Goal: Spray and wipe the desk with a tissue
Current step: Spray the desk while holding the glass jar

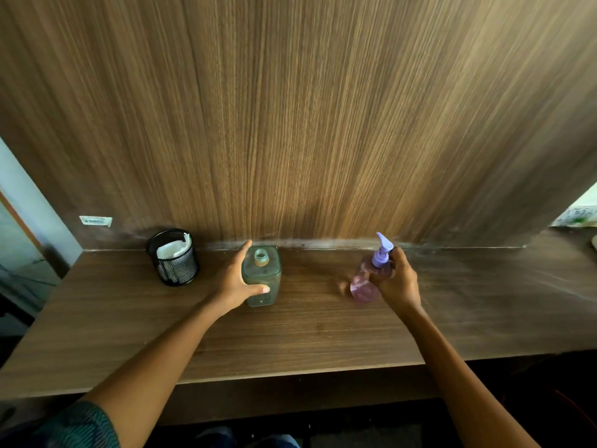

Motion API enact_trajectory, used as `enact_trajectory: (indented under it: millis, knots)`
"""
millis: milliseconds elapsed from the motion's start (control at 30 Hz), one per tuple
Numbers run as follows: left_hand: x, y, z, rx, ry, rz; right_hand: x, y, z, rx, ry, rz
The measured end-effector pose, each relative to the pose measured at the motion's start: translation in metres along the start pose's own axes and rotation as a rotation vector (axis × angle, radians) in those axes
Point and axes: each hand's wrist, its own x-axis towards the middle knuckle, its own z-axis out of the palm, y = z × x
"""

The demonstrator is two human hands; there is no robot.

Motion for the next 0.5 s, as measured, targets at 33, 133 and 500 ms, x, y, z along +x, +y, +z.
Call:
enact_trajectory:
  millis: [33,133,500]
  knots:
    - [0.000,-0.001,0.001,-0.009,0.004,0.005,-0.005,0.004,-0.005,-0.014,-0.019,-0.013]
    - [0.000,0.000,0.002,-0.030,0.015,0.021,-0.014,0.015,-0.017,-0.037,-0.043,-0.017]
    - [0.000,0.000,0.005,-0.013,0.019,0.026,-0.029,0.029,-0.015,-0.002,0.012,-0.044]
